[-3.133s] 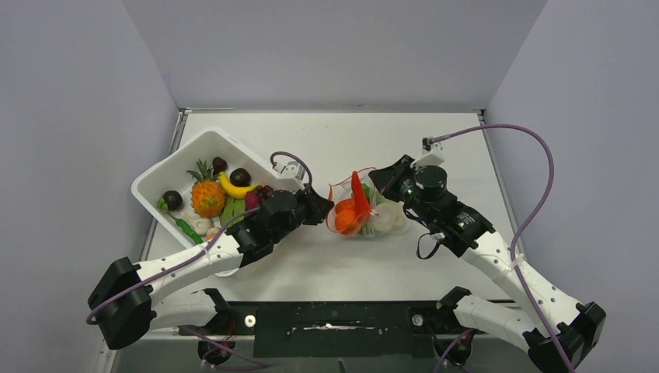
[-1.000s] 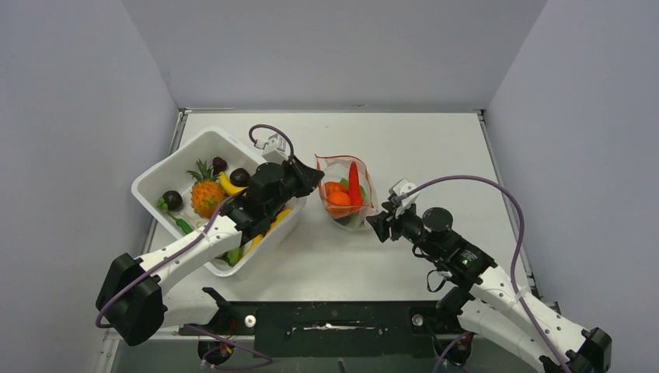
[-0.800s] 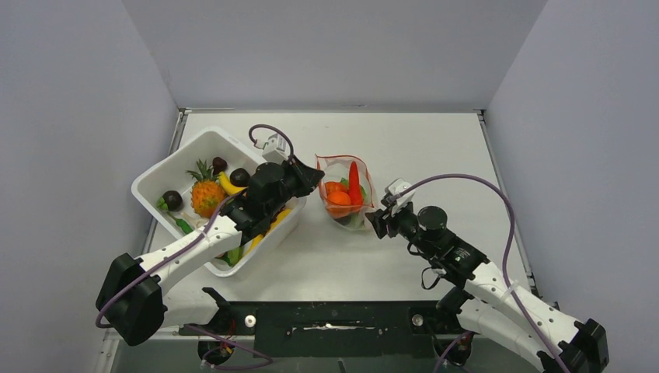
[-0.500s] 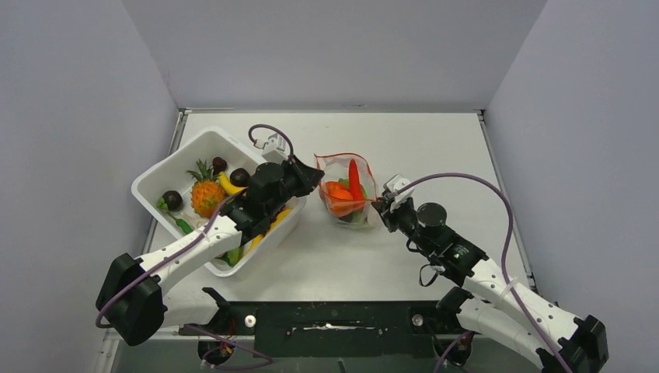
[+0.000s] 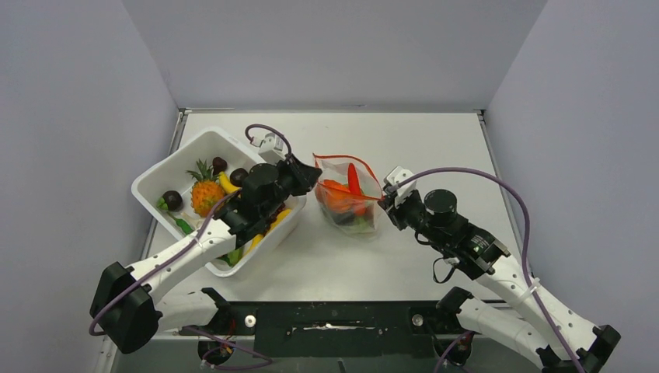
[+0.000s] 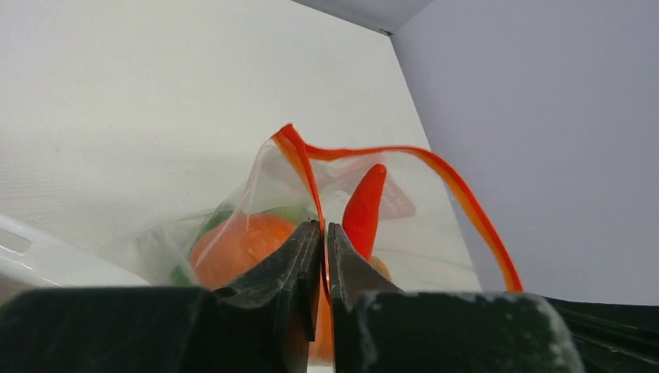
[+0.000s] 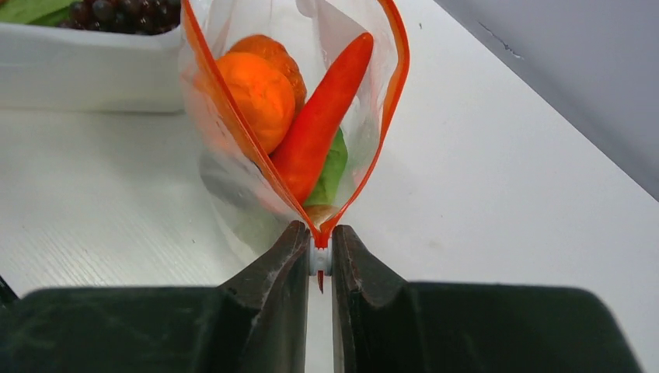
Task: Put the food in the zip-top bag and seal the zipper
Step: Zip the zipper food storage bag at the center of the board.
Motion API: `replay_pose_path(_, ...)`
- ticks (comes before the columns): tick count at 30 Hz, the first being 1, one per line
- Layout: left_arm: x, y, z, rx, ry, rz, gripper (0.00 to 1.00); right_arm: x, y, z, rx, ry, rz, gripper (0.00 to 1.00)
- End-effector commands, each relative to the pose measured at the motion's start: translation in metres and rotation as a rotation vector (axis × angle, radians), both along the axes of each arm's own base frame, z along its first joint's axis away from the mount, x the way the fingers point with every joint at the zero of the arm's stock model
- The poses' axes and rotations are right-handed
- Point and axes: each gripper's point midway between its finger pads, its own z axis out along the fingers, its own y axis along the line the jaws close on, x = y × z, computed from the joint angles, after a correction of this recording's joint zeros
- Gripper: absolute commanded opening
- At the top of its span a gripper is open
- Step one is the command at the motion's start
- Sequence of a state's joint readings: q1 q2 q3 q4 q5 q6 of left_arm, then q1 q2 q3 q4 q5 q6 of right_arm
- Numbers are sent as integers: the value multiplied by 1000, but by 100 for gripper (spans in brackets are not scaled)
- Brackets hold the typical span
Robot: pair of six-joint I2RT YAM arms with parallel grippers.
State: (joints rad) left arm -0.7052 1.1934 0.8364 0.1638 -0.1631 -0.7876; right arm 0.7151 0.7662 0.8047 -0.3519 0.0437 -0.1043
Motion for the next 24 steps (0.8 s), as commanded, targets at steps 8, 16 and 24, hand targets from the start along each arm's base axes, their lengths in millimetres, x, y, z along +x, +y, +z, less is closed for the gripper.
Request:
replay_pose_path(8,-57,-2,117,24,-652,-287,44,-13,0,34,-50,-99,117,0)
replay_pose_path(16,-112,-33,116,245,-1004,-692,62,-29,12,52,-45,-141,252,0)
replay_pose_path(24,-137,-45,122,226,-1137,-856,81,-46,20,63,-64,-147,373,0)
